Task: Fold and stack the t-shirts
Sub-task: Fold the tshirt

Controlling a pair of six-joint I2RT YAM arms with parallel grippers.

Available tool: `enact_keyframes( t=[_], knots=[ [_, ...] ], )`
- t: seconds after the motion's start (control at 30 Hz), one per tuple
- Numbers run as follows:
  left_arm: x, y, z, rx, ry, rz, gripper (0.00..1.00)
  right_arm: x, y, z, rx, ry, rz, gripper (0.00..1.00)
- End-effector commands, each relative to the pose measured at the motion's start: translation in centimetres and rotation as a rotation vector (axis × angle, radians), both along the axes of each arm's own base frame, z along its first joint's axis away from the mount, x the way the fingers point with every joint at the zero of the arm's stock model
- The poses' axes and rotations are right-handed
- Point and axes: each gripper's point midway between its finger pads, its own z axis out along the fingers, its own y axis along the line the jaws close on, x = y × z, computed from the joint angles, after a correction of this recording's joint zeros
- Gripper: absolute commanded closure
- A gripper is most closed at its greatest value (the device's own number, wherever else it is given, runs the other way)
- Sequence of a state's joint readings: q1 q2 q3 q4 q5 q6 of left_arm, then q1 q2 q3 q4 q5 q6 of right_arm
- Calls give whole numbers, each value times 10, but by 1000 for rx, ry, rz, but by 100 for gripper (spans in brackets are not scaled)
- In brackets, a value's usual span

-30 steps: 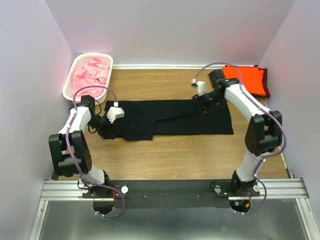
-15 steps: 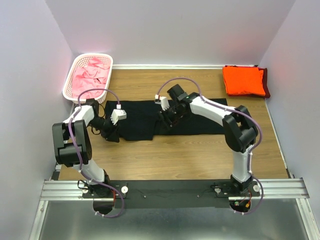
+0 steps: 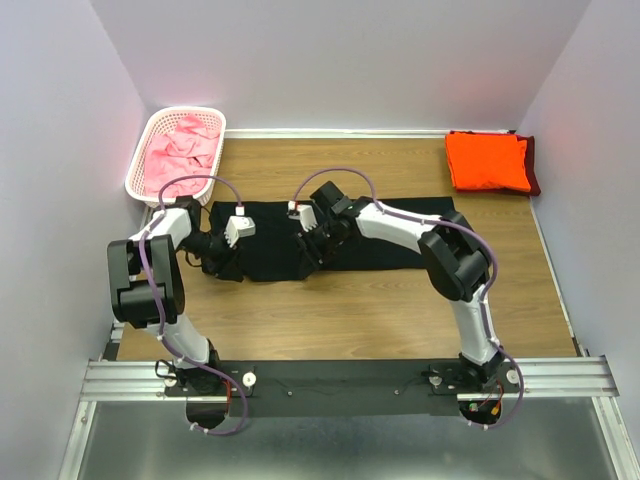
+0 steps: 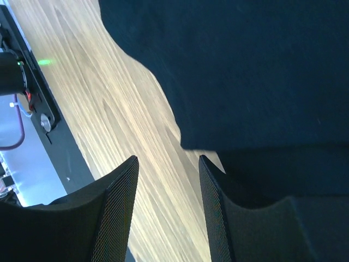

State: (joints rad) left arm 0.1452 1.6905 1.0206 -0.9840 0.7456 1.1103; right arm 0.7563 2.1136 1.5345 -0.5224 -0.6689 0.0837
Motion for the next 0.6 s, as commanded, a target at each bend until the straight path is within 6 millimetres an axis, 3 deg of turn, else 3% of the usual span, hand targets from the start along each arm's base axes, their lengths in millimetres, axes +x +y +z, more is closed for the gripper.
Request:
enact_keyframes(
  t=[0.0,0.2,0.3,0.4,0.43,0.57],
  knots=[
    [8,-10,4,-56,-28,-18,56,1,17,-8,15,10,-1,45],
    [12,-13,6,-69,-35,-31,60,1,16,-22,-11,23,-8,47],
    [11,-16,10,-87,-29,-43,71,3,17,-19,-9,18,-11,52],
    [9,-19,15,-102,-31,-60,82,5,21,-4,22,3,-9,64],
    [10,-19,17,-104,-37,-60,89,5,23,5,40,-2,-7,75],
    [17,-21,29,-124,-53,-58,100,14,27,29,75,-54,-16,97]
  ],
)
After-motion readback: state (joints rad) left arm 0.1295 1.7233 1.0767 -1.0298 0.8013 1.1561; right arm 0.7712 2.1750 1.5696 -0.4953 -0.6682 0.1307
